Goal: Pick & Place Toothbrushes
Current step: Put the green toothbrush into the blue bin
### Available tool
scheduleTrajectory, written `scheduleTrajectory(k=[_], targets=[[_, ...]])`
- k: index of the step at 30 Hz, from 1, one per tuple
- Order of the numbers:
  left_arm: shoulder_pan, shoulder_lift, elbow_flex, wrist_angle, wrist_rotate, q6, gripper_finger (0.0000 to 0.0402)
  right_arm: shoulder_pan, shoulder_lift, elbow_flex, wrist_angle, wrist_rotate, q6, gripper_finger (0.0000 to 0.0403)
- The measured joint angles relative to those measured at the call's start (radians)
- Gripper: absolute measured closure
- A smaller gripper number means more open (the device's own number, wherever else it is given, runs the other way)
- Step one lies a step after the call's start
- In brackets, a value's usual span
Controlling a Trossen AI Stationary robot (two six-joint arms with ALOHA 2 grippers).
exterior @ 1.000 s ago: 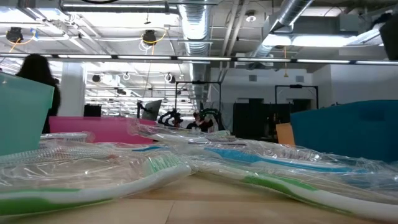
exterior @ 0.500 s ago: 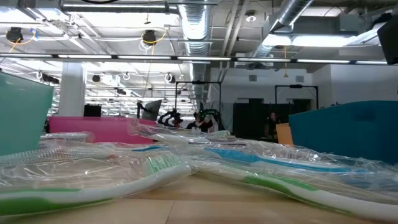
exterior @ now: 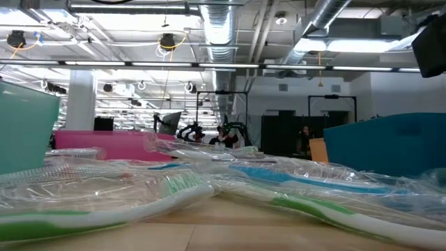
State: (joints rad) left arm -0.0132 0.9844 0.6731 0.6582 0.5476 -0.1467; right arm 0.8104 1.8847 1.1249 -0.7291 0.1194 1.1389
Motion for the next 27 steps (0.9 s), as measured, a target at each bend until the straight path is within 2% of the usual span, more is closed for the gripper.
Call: scheduleTrajectory(k=[3, 5, 10, 15, 21, 27], targets=[[0.0, 0.0, 0.0, 0.0, 0.0, 0.0, 0.0229, -0.001, 0.001, 0.007, -0.003, -0.025, -0.029, 0.0367], [0.0, 0.0, 0.0, 0.0, 0.0, 0.0, 0.0229, -0.001, 0.004, 0.023, -0.016, -0.038, -0.049, 0.0387], [0.0, 0.0, 0.0, 0.0, 0.0, 0.0, 0.0229, 0.002, 0.007, 0.08, -0.09, -0.055, -0.05, 0.0363], [0.0, 0.0, 0.0, 0.0, 0.0, 0.0, 0.0229, 0.0, 0.006, 0.147, -0.208, -0.044, -0.078, 0.039], [0.0, 0.0, 0.0, 0.0, 0.0, 0.0, 0.0229, -0.005, 0.005, 0.241, -0.362, -0.01, -0.113, 0.0371], [0.0, 0.0, 0.0, 0.0, 0.0, 0.0, 0.0229, -0.006, 0.002, 0.343, -0.582, 0.121, -0.18, 0.0391]])
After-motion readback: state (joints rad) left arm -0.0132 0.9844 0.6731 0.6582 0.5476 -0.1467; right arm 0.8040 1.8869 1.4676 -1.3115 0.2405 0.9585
